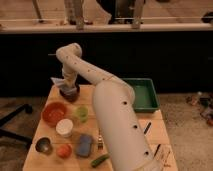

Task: Place towel in purple bowl

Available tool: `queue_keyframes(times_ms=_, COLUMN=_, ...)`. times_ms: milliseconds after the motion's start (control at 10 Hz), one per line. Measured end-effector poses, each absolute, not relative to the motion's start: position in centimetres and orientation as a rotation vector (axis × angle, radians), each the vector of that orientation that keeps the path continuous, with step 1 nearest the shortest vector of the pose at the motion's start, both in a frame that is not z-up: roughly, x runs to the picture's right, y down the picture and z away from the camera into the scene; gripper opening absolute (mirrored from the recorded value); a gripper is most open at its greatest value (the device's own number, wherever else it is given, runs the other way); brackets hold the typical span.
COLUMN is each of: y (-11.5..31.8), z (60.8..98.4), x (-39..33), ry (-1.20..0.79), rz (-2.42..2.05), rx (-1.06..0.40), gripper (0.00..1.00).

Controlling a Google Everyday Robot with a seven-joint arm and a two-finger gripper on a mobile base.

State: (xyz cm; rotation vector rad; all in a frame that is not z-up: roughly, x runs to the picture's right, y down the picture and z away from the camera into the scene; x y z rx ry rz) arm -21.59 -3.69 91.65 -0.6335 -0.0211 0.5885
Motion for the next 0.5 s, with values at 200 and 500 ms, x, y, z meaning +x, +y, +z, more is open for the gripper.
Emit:
queue_keyframes(times_ms=200, y=-3.68, z=91.64, x=-21.64, ry=-0.021, rz=0.588, rx=-0.634, gripper=0.05)
queue_keyframes(times_ms=500, y=-3.67, z=91.64, x=-21.65, ry=-0.021, rz=0.587, rx=-0.633, gripper=0.01)
